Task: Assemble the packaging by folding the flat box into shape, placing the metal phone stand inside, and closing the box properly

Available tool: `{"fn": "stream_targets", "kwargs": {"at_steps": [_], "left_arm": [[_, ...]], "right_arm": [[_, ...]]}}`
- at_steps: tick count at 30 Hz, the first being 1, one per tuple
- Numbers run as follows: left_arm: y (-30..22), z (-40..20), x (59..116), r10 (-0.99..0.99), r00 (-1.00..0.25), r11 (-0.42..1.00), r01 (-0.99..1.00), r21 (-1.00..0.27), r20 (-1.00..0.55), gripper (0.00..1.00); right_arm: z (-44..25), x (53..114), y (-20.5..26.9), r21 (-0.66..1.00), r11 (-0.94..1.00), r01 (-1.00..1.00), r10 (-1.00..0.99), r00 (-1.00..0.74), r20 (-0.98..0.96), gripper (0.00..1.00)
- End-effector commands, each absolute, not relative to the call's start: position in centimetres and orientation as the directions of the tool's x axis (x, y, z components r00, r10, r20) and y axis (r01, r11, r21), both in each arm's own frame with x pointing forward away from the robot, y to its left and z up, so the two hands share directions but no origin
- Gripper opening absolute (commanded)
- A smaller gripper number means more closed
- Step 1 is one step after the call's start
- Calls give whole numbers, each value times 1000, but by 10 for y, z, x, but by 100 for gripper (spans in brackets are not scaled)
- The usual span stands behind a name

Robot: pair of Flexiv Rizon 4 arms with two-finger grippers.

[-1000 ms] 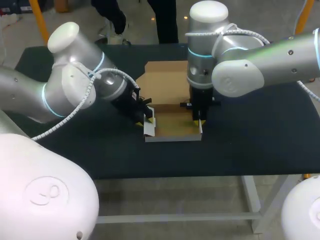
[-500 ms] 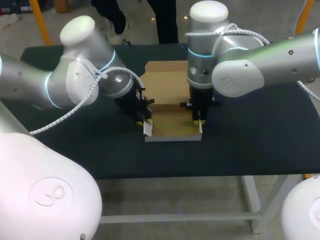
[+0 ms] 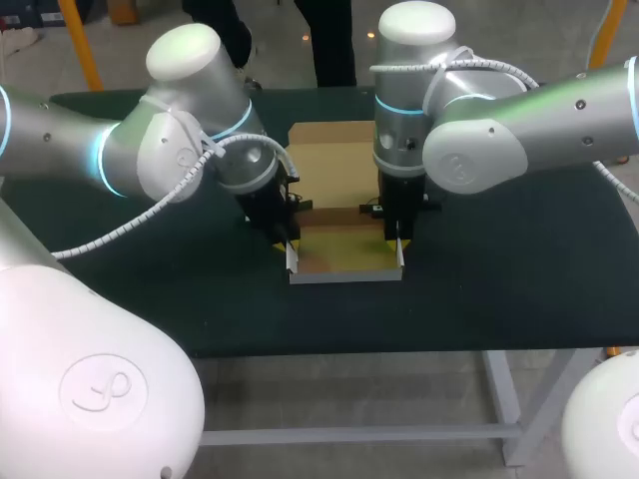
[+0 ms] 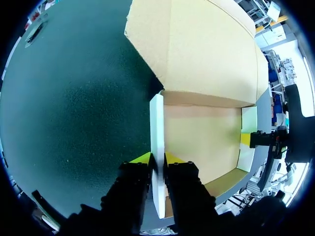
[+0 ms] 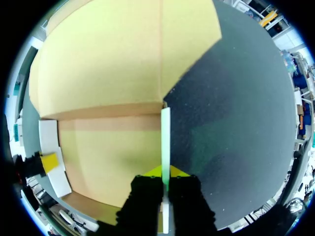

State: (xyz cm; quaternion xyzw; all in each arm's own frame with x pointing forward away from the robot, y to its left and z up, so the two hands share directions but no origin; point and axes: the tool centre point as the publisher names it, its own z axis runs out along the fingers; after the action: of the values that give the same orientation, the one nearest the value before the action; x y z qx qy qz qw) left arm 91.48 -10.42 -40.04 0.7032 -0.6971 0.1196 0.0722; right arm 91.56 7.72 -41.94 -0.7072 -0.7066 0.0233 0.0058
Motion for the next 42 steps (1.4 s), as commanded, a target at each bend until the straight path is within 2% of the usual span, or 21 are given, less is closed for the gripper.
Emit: {"fn": "stream_targets", "kwargs": {"at_steps": [1, 2, 5, 10, 23, 26, 28, 31, 42], "left_arm": [[-107, -404, 915, -999, 17, -19, -998, -60, 32, 24], [-106, -404, 915, -999, 18, -19, -998, -59, 30, 25], [-106, -405, 915, -999, 21, -22, -998, -60, 24, 11], [-105, -406, 915, -1000, 27, -27, -998, -65, -1, 0], [-104, -408, 914, -999, 32, -30, -996, -81, -28, 0], [-104, -407, 913, -999, 32, -29, -996, -85, -32, 0], [-104, -407, 912, -999, 32, -29, -996, -88, -34, 0], [-104, -406, 912, -999, 32, -29, -995, -91, -37, 0], [-104, -401, 911, -998, 30, -25, -994, -110, -47, 0]], "right_arm": [[-420, 915, 78, -43, -1, 999, 1000, 0, -26, 0], [-420, 915, 78, -43, -1, 999, 1000, 0, -26, 0], [-420, 915, 78, -43, -1, 999, 1000, 0, -26, 0], [-420, 915, 78, -43, -1, 999, 1000, 0, -26, 0], [-419, 915, 78, -39, 7, 999, 1000, -8, -23, 0], [-416, 913, 80, -23, 42, 999, 999, -42, -9, 31], [-413, 912, 81, -6, 72, 997, 997, -72, 8, 45], [-408, 909, 82, 21, 125, 992, 992, -126, 28, 100], [-386, 894, 77, 135, 359, 923, 923, -373, 91, 100]]}}
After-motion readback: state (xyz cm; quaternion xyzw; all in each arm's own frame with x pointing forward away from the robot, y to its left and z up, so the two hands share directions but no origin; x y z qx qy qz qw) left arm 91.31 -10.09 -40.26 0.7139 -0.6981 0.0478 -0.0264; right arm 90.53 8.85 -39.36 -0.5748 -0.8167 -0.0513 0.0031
